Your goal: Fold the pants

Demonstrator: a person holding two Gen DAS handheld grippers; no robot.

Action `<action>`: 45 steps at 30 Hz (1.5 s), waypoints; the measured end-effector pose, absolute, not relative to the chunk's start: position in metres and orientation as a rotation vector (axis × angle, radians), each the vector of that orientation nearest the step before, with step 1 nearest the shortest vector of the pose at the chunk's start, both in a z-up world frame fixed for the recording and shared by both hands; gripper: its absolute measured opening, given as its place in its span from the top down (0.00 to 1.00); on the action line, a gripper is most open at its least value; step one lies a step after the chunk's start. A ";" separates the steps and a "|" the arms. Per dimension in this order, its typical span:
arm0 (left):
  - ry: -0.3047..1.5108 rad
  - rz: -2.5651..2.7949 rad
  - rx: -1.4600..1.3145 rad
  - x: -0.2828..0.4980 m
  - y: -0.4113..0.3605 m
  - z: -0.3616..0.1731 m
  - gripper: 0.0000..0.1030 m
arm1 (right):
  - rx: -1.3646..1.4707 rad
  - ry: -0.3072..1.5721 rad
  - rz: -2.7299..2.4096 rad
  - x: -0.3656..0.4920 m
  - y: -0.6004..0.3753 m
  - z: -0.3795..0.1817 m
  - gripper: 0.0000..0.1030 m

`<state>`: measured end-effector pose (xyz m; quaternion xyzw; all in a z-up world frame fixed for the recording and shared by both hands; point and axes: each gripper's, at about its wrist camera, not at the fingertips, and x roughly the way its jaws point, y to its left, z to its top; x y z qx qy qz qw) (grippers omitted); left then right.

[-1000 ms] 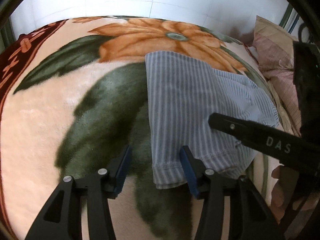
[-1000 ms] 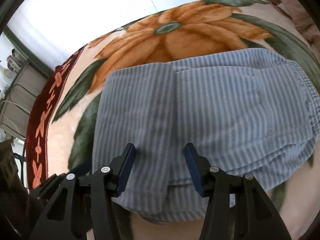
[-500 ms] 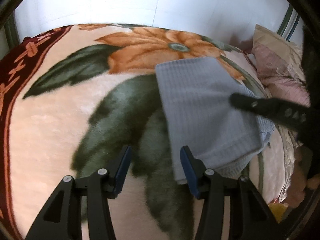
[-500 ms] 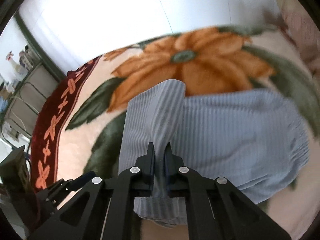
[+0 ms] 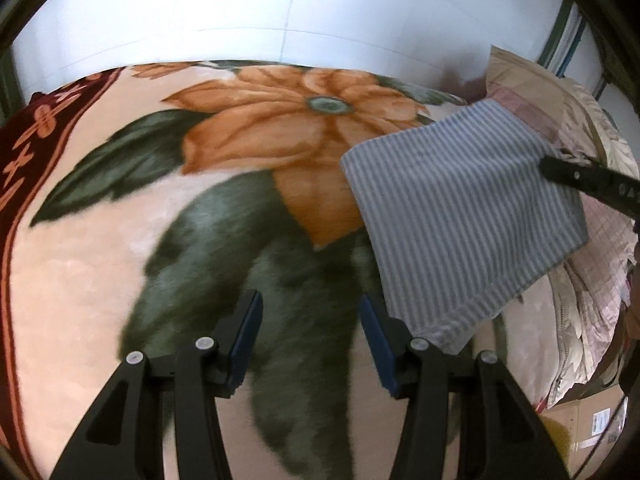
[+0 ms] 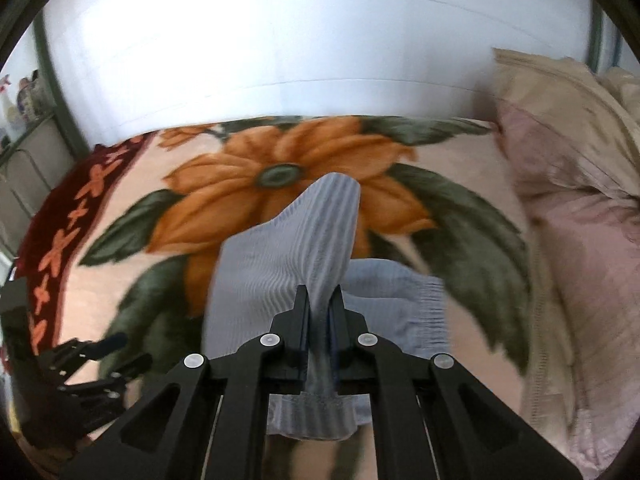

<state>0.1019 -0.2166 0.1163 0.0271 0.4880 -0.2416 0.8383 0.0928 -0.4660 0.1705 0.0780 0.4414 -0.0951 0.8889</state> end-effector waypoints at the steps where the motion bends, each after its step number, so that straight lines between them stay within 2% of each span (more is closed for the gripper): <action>1: 1.031 -0.520 0.061 0.101 -0.221 0.117 0.48 | 0.167 0.926 -0.206 0.092 -0.471 0.166 0.91; 11: 1.055 -0.580 0.115 0.098 -0.262 0.103 0.48 | 0.233 1.046 -0.282 0.087 -0.522 0.080 0.91; 14: 1.052 -0.601 0.115 0.103 -0.276 0.100 0.48 | 0.187 1.063 -0.287 0.087 -0.525 0.067 0.86; 16: 1.053 -0.608 0.109 0.108 -0.283 0.098 0.44 | 0.185 1.061 -0.281 0.086 -0.528 0.067 0.82; 19: 1.057 -0.615 0.086 0.118 -0.293 0.095 0.40 | 0.205 1.033 -0.318 0.075 -0.538 0.076 0.62; 20: 1.062 -0.618 0.077 0.121 -0.295 0.094 0.40 | 0.230 1.008 -0.343 0.067 -0.545 0.082 0.52; 26: 1.084 -0.614 0.045 0.135 -0.305 0.083 0.38 | 0.486 0.936 -0.284 0.047 -0.577 0.096 0.44; 29: 1.102 -0.611 0.008 0.141 -0.307 0.077 0.37 | 0.531 0.958 -0.240 0.054 -0.574 0.089 0.37; 35: 1.122 -0.616 -0.030 0.149 -0.315 0.067 0.34 | 0.413 1.054 -0.240 0.078 -0.554 0.052 0.37; 40: 1.121 -0.611 -0.042 0.149 -0.322 0.061 0.32 | 0.474 1.042 -0.218 0.077 -0.563 0.036 0.33; 42: 1.120 -0.629 -0.051 0.146 -0.326 0.061 0.33 | 0.476 1.040 -0.212 0.076 -0.560 0.038 0.38; 43: 1.122 -0.648 -0.060 0.145 -0.328 0.060 0.38 | 0.453 1.039 -0.211 0.077 -0.557 0.040 0.40; 45: 1.117 -0.655 -0.050 0.142 -0.334 0.060 0.41 | 0.395 1.030 -0.206 0.076 -0.549 0.045 0.53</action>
